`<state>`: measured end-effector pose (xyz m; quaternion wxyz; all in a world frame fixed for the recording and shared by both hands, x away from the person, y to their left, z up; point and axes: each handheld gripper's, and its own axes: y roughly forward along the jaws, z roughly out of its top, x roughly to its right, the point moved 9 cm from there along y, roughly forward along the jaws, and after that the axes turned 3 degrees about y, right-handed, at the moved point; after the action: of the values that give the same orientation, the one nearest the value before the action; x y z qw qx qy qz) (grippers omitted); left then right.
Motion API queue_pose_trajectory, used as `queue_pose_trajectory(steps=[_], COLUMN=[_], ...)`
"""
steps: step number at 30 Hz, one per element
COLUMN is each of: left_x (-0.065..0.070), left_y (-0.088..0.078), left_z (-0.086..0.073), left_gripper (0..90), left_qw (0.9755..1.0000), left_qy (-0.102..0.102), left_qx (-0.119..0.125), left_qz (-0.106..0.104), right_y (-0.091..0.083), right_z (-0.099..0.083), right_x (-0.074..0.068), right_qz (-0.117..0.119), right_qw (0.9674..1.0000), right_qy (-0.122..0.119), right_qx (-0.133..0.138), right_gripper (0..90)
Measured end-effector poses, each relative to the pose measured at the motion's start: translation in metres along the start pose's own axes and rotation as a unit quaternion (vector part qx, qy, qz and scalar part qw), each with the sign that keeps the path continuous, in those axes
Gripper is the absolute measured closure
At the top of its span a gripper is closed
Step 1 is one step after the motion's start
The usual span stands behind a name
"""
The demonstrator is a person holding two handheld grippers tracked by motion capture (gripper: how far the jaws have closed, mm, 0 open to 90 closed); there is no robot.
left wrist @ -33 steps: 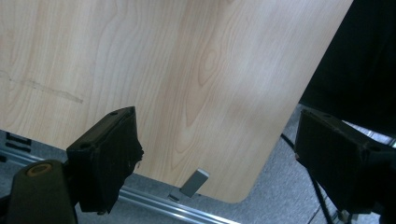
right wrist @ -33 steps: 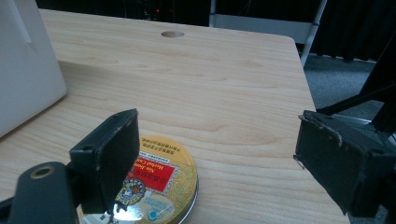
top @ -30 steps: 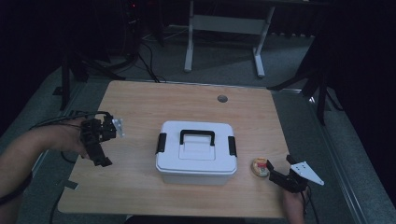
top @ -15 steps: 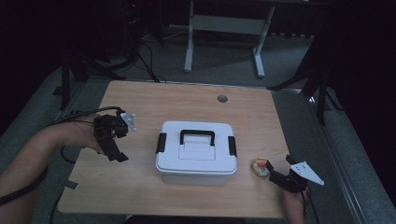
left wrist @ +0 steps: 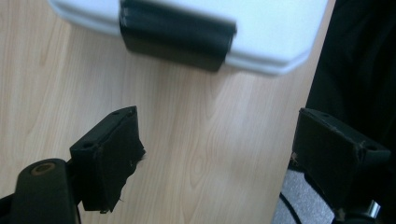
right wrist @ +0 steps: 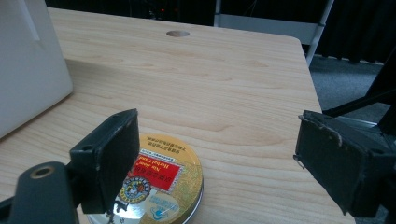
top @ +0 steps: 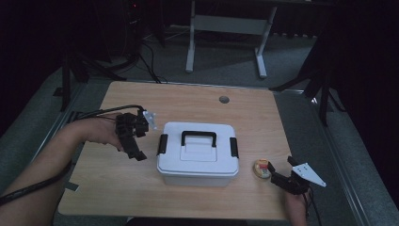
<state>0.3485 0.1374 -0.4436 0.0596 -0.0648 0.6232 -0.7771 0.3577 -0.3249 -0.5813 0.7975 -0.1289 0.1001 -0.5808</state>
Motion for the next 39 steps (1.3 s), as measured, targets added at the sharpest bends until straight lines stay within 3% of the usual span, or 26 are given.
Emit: queue_pose_trajectory(steps=[7, 20, 25, 29, 33, 39], left_x=[-0.006, -0.014, -0.015, -0.017, -0.020, -0.022], left_y=[0.003, 0.012, 0.019, 0.023, 0.025, 0.030], left_z=[0.021, 0.064, 0.075, 0.081, 0.092, 0.102], left_gripper=[16.5, 16.6, 23.7, 24.9, 31.7, 39.0], left_qw=[0.9997, 0.9990, 0.9977, 0.9974, 0.9971, 0.9957], left_qy=[0.019, 0.041, 0.060, 0.063, 0.069, 0.084], left_qx=[-0.015, -0.014, -0.027, -0.032, -0.025, -0.035], left_qz=[0.001, -0.008, -0.014, -0.018, -0.021, -0.018], right_y=[0.000, -0.001, -0.001, -0.001, -0.001, -0.001], right_z=[0.000, 0.001, 0.000, 0.000, 0.000, 0.000], right_x=[0.000, 0.000, 0.000, 0.000, 0.000, 0.000], right_qz=[0.003, 0.007, 0.009, 0.011, 0.014, 0.016], right_qw=[1.0000, 0.9999, 0.9999, 0.9999, 0.9999, 0.9998], right_qy=[0.003, 0.006, 0.006, 0.007, 0.007, 0.008], right_qx=[0.002, 0.005, 0.005, 0.005, 0.003, 0.004], right_gripper=[13.3, 13.3, 13.3, 13.4, 13.4, 13.4])
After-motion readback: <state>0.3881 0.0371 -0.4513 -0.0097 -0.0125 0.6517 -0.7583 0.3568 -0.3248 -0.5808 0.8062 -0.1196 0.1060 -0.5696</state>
